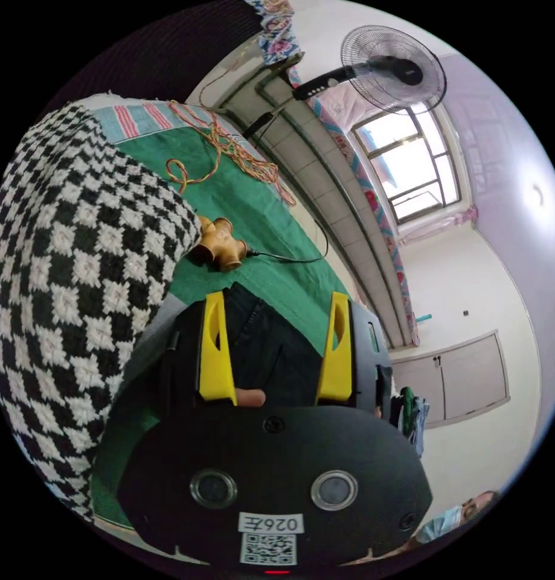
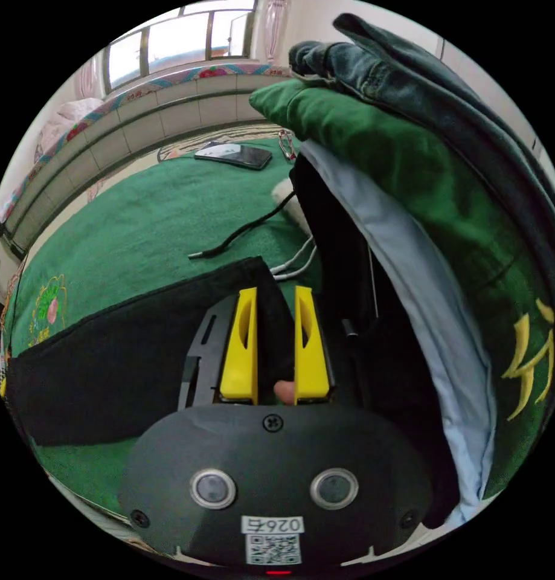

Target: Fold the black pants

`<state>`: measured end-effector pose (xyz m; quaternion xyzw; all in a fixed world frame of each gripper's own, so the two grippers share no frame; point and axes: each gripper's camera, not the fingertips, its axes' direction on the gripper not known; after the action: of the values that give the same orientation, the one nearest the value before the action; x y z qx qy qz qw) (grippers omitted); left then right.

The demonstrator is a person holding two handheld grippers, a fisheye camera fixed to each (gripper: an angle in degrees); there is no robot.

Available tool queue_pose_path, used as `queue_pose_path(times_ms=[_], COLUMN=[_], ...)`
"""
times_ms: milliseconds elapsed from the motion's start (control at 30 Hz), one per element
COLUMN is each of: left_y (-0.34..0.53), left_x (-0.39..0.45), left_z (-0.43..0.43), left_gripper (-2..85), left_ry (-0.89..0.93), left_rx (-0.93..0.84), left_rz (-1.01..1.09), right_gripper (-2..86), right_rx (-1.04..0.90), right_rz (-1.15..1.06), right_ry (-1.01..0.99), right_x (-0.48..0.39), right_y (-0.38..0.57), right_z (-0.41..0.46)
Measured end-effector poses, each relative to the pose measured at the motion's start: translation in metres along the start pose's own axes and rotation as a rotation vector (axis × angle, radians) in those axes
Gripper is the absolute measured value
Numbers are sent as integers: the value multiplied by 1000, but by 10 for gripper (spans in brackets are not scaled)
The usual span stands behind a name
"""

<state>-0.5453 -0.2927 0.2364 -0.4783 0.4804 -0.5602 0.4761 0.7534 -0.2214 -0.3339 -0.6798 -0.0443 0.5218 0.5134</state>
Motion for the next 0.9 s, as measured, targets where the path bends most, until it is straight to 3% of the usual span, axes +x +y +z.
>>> queue_pose_path(times_ms=[133, 333, 500, 567, 633, 733, 767, 900], left_y=[43, 118, 189, 219, 244, 244, 243, 256], left_x=[10, 53, 94, 94, 68, 39, 33, 4], left_z=[30, 112, 198, 235, 295, 314, 316, 317], left_gripper=[91, 1, -7, -8, -8, -9, -9, -10], left_ry=[44, 57, -3, -55, -264, -212, -218, -357], left_rx=[-107, -285, -344, -357, -480, -485, -480, -252], left_rz=[232, 494, 823, 980, 1011, 943, 929, 896], right_gripper=[43, -5, -9, -9, -9, -9, -9, -9], right_rx=[86, 114, 23, -29, -77, -218, -151, -102], right_rz=[-15, -103, -53, 39, 60, -56, -88, -82], right_ry=[-30, -208, -372, -563, -682, -603, -563, -531], right_x=[-1, -24, -31, -33, -44, -81, -86, -86], right_y=[16, 29, 16, 12, 9, 2, 2, -4], right_z=[-17, -32, -17, -1, 16, 49, 48, 50])
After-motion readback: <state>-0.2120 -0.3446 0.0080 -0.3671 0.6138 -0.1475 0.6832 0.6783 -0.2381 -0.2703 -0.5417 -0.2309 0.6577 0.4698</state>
